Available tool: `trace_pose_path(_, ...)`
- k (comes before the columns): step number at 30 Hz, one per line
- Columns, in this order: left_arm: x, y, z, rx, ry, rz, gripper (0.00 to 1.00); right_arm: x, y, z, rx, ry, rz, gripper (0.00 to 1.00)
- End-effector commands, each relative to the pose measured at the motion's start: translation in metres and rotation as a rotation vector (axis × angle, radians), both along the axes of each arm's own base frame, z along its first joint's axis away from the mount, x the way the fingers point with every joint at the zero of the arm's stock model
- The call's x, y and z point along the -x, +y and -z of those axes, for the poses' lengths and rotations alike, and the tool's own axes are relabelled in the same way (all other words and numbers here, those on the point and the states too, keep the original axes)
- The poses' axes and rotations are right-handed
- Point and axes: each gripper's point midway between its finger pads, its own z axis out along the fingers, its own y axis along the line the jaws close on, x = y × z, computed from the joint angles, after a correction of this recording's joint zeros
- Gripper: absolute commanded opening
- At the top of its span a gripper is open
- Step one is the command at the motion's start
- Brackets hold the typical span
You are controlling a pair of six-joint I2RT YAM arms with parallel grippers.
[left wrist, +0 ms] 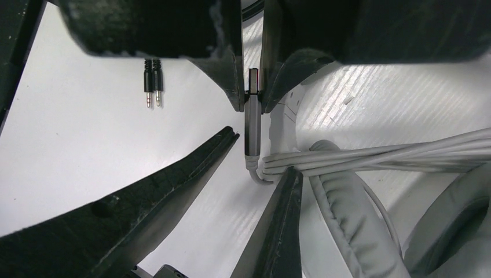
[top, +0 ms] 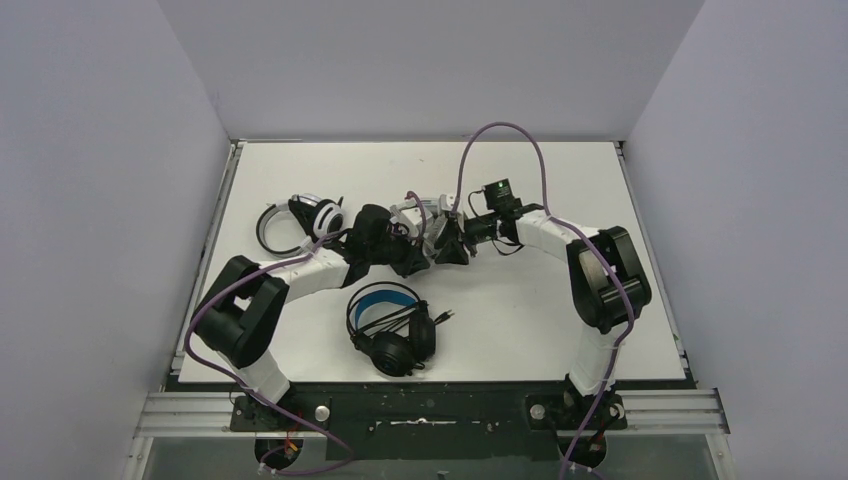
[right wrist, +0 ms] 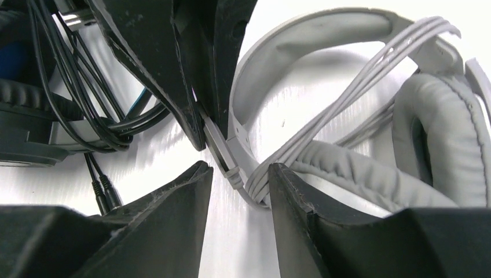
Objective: Wrap the headphones
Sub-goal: Adjust the headphones cable on the headphones.
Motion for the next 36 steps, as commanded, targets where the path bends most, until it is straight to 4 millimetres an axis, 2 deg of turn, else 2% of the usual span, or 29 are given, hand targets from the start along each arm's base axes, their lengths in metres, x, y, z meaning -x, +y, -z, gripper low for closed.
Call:
trace_pose_path(1, -0.015, -0.014, -0.047, 0.077, -0.151, 0.045, 0.01, -0.013, -0.003, 0.001, -0.006, -0.037, 0.027, 0.41)
trace_pose_path(11, -0.015, -0.016, -0.047, 0.085, -0.146, 0.055, 0.01, -0.005, 0.012, 0.008, 0.01, -0.037, -0.04, 0.33)
trace_pose_path(14, -0.015, -0.018, -0.05, 0.097, -0.14, 0.051, 0.01, -0.004, 0.014, 0.008, 0.006, -0.034, -0.048, 0.23)
trace_pose_path(17, -0.016, -0.016, -0.051, 0.1, -0.122, 0.019, 0.03, -0.005, 0.012, 0.006, -0.004, -0.028, -0.032, 0.08)
trace_pose_path(18, -0.018, -0.013, -0.05, 0.098, -0.101, -0.008, 0.06, -0.008, 0.011, 0.006, -0.009, -0.031, -0.019, 0.01)
trace_pose_path(19, -0.018, -0.011, -0.05, 0.1, -0.076, -0.031, 0.11, -0.01, 0.01, 0.006, -0.009, -0.027, -0.004, 0.0)
trace_pose_path(22, -0.013, -0.002, -0.053, 0.127, 0.0, -0.109, 0.34, -0.015, 0.009, 0.005, -0.013, -0.028, 0.04, 0.0)
trace_pose_path(23, -0.011, 0.001, -0.054, 0.135, 0.034, -0.15, 0.44, -0.015, 0.009, 0.006, -0.021, -0.016, 0.058, 0.0)
trace_pose_path(25, -0.003, 0.007, -0.058, 0.165, 0.122, -0.212, 0.53, -0.019, 0.011, 0.002, -0.044, -0.013, 0.09, 0.0)
trace_pose_path(28, 0.005, 0.025, -0.057, 0.188, 0.292, -0.415, 0.57, -0.021, 0.013, -0.001, -0.063, 0.001, 0.134, 0.0)
trace_pose_path(31, 0.009, 0.046, -0.05, 0.229, 0.487, -0.625, 0.58, -0.02, 0.011, 0.001, -0.053, 0.019, 0.149, 0.0)
trace_pose_path(34, -0.002, 0.054, -0.051, 0.27, 0.585, -0.761, 0.57, -0.019, 0.011, 0.002, -0.049, 0.028, 0.157, 0.0)
trace_pose_path(36, -0.015, 0.057, -0.052, 0.248, 0.584, -0.822, 0.57, -0.019, 0.012, 0.002, -0.051, 0.035, 0.172, 0.0)
